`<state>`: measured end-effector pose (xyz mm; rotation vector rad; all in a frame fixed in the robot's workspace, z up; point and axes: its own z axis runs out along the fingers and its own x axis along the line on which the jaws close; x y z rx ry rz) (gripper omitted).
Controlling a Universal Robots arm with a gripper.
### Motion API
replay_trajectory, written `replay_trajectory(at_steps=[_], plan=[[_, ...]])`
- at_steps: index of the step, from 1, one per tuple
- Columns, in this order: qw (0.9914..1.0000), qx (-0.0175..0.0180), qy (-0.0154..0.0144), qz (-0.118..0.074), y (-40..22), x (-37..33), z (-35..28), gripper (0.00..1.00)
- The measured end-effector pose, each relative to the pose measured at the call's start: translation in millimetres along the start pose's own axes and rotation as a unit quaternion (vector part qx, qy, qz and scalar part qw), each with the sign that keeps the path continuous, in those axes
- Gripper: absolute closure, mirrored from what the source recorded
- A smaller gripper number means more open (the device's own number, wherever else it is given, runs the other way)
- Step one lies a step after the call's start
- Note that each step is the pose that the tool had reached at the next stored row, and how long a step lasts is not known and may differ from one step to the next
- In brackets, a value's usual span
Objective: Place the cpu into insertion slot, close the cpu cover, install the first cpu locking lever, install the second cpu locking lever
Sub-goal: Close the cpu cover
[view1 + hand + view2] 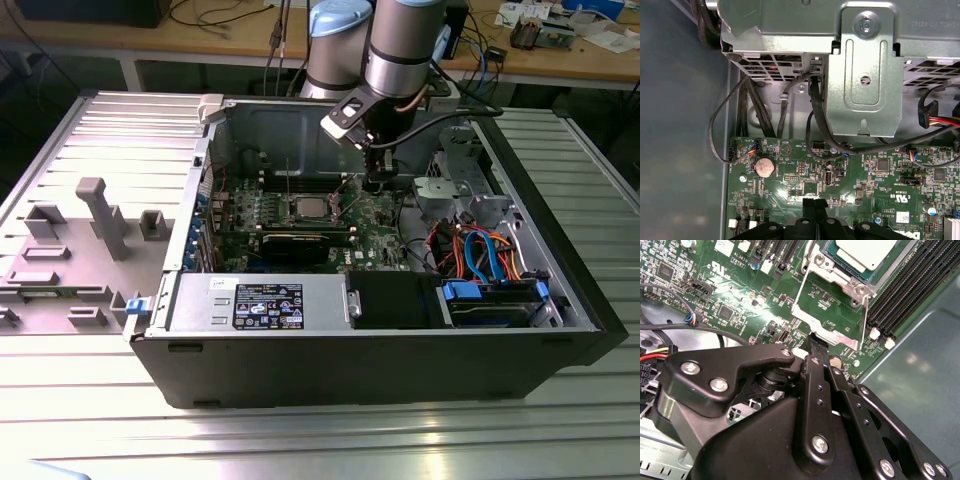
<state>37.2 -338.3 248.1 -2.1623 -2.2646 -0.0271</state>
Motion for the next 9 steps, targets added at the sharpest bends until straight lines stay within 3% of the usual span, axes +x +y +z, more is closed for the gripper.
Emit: replay_trajectory(at_steps=[9], plan=[[1.00000,0.0000,0.0000,0.000,-2.7,0.1,0.0,0.89]])
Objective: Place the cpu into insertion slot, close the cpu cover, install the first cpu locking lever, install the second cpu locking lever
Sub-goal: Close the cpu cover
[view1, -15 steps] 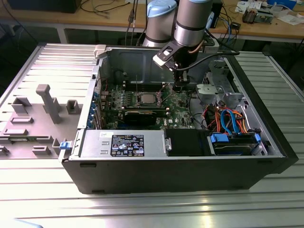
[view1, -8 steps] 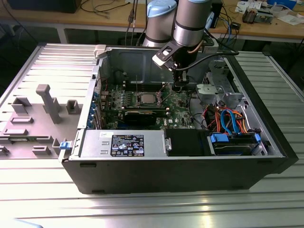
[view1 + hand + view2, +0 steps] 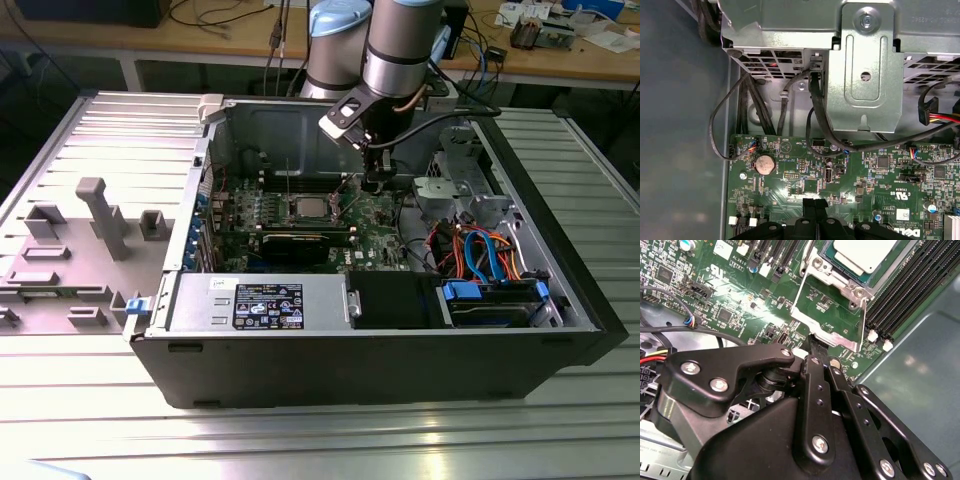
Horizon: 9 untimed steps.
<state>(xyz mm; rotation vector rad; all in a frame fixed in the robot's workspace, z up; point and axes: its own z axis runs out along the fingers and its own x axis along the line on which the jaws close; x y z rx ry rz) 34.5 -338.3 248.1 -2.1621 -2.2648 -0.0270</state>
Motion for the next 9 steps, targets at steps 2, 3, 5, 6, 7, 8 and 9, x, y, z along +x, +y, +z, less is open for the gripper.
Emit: replay_trajectory(at_steps=[2,3,5,6,7,8,9], plan=[[1.00000,0.0000,0.0000,0.000,-0.4,0.0,0.0,0.89],[1.00000,0.0000,0.0000,0.000,-0.4,0.0,0.0,0.89],[1.00000,0.0000,0.0001,0.000,-0.5,0.0,0.0,0.89],[1.00000,0.0000,0.0000,0.000,-0.5,0.0,0.0,0.89],[1.00000,0.0000,0.0000,0.000,-0.6,0.0,0.0,0.89],[1.00000,0.0000,0.0000,0.000,-0.7,0.0,0.0,0.89],[1.00000,0.0000,0.0000,0.000,-0.8,0.0,0.0,0.89]])
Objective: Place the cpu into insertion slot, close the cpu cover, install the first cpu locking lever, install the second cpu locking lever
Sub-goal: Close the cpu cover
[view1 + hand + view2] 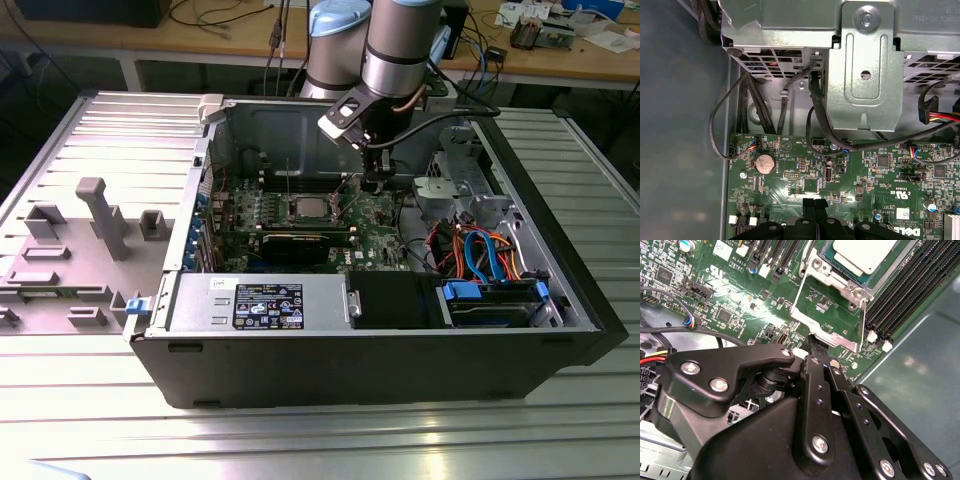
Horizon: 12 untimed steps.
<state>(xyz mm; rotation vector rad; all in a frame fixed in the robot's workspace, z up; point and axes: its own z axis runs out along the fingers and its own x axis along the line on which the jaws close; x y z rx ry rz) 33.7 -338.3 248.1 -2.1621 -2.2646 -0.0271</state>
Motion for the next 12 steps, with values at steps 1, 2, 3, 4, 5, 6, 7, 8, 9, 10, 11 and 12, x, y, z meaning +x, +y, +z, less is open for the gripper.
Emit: replay_trajectory(at_steps=[1,2,3,4,5,6,7,8,9,10,11,12], plan=[[1.00000,0.0000,0.0000,0.000,-0.2,0.0,0.0,0.89],[1.00000,0.0000,0.0000,0.000,-0.4,0.0,0.0,0.89],[1.00000,0.0000,0.0000,0.000,-0.5,0.0,0.0,0.89],[1.00000,0.0000,0.0000,0.000,-0.7,0.0,0.0,0.89],[1.00000,0.0000,0.0000,0.000,-0.8,0.1,0.0,0.89],[1.00000,0.0000,0.0000,0.000,-2.1,0.1,0.0,0.89],[1.00000,0.0000,0.0000,0.000,-3.6,0.2,0.0,0.89],[1.00000,0.0000,0.0000,0.000,-3.7,0.2,0.0,0.89],[1.00000,0.0000,0.0000,0.000,-3.8,0.2,0.0,0.89],[1.00000,0.0000,0.0000,0.000,-4.1,0.2,0.0,0.89],[1.00000,0.0000,0.0000,0.000,-4.2,0.2,0.0,0.89],[1.00000,0.0000,0.0000,0.000,-4.5,0.2,0.0,0.89]])
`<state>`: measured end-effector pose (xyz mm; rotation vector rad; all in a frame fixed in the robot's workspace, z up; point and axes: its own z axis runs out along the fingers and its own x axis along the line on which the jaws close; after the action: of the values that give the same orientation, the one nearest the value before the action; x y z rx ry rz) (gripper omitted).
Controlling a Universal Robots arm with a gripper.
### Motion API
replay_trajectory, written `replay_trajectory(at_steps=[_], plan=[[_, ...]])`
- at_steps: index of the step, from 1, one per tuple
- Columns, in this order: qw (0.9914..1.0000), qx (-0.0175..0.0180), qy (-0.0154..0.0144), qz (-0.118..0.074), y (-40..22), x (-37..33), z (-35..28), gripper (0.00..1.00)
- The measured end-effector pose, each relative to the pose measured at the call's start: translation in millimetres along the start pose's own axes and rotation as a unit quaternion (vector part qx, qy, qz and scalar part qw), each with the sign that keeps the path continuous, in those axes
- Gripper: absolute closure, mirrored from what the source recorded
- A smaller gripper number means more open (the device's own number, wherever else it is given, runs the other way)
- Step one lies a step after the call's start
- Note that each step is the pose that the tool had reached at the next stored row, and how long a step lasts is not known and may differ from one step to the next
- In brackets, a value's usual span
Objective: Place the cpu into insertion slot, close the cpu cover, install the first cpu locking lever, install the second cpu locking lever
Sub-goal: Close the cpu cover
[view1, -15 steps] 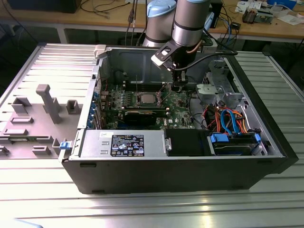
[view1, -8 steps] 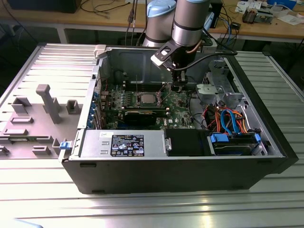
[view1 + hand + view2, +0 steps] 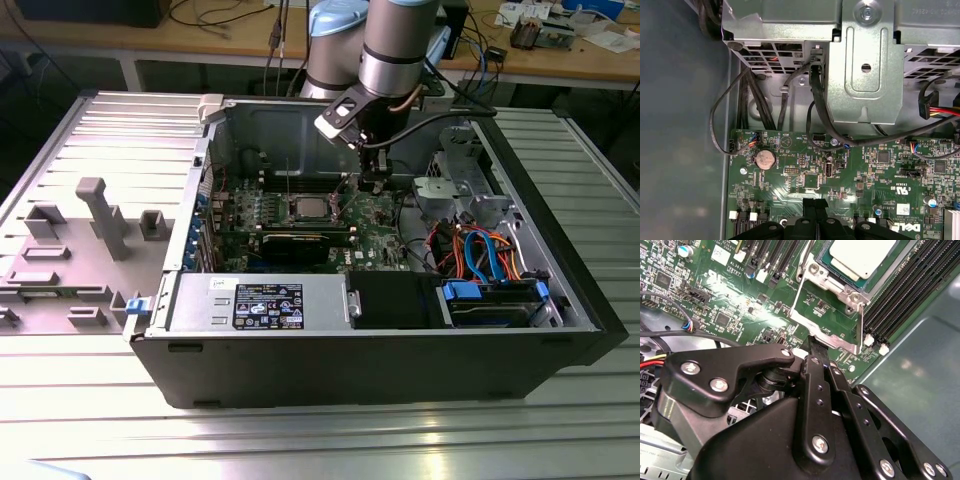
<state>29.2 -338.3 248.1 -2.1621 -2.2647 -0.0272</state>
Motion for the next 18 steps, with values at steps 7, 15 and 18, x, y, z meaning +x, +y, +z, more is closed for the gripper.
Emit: replay_trajectory(at_steps=[7,15,18], plan=[[1.00000,0.0000,0.0000,0.000,-1.5,0.1,0.0,0.89],[1.00000,0.0000,0.0000,0.000,-4.4,0.2,0.0,0.89],[1.00000,0.0000,0.0000,0.000,-5.9,0.3,0.0,0.89]])
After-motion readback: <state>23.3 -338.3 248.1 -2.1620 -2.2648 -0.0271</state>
